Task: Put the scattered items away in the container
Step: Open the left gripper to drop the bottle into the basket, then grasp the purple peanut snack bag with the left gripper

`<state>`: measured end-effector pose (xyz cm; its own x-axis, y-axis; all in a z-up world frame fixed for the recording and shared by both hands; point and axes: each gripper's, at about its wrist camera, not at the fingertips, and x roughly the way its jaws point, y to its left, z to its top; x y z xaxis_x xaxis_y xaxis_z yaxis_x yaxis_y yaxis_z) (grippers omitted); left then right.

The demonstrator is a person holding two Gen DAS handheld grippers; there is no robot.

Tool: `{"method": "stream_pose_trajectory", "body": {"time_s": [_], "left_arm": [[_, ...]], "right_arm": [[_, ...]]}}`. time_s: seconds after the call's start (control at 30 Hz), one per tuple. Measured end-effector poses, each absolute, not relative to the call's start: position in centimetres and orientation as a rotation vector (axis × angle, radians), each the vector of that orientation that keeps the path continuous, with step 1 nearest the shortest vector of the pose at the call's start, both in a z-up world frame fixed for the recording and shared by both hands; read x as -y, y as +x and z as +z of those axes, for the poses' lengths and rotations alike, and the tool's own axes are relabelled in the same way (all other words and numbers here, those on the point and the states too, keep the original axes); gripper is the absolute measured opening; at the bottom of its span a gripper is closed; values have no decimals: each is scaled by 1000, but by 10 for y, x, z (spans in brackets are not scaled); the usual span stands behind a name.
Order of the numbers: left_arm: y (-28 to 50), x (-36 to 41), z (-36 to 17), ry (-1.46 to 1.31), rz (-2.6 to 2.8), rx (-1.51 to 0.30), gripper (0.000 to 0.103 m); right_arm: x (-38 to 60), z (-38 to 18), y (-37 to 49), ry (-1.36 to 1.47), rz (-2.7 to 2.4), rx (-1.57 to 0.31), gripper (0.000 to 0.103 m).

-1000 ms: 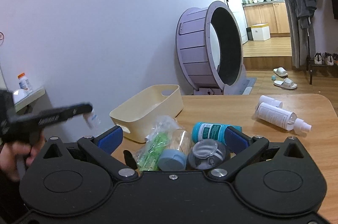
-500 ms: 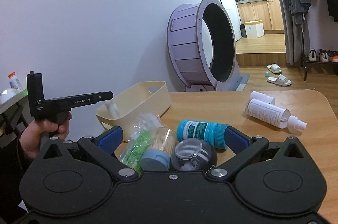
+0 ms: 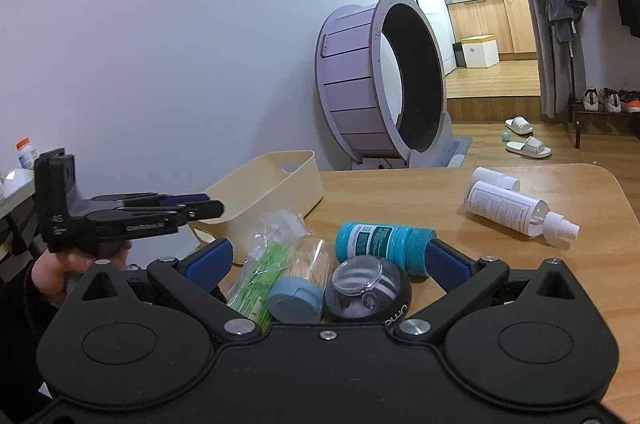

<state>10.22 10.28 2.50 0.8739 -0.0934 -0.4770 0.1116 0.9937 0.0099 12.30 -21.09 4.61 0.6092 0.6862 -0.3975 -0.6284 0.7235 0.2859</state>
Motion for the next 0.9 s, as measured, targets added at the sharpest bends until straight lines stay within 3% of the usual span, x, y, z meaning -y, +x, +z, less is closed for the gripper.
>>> {"method": "stream_pose_trajectory", "body": {"time_s": [0.13, 0.37, 0.43, 0.9], "left_arm": [[112, -98, 18, 88, -100, -530, 33], [111, -83, 16, 182, -97, -546, 9], [107, -77, 15, 210, -99, -559, 6], [76, -72, 27, 249, -102, -634, 4]], "right_arm": [[210, 46, 121, 117, 766, -512, 103], [210, 45, 123, 117, 764, -522, 103], [210, 45, 123, 117, 765, -523, 103], [216, 51, 122, 130, 767, -507, 103]]}}
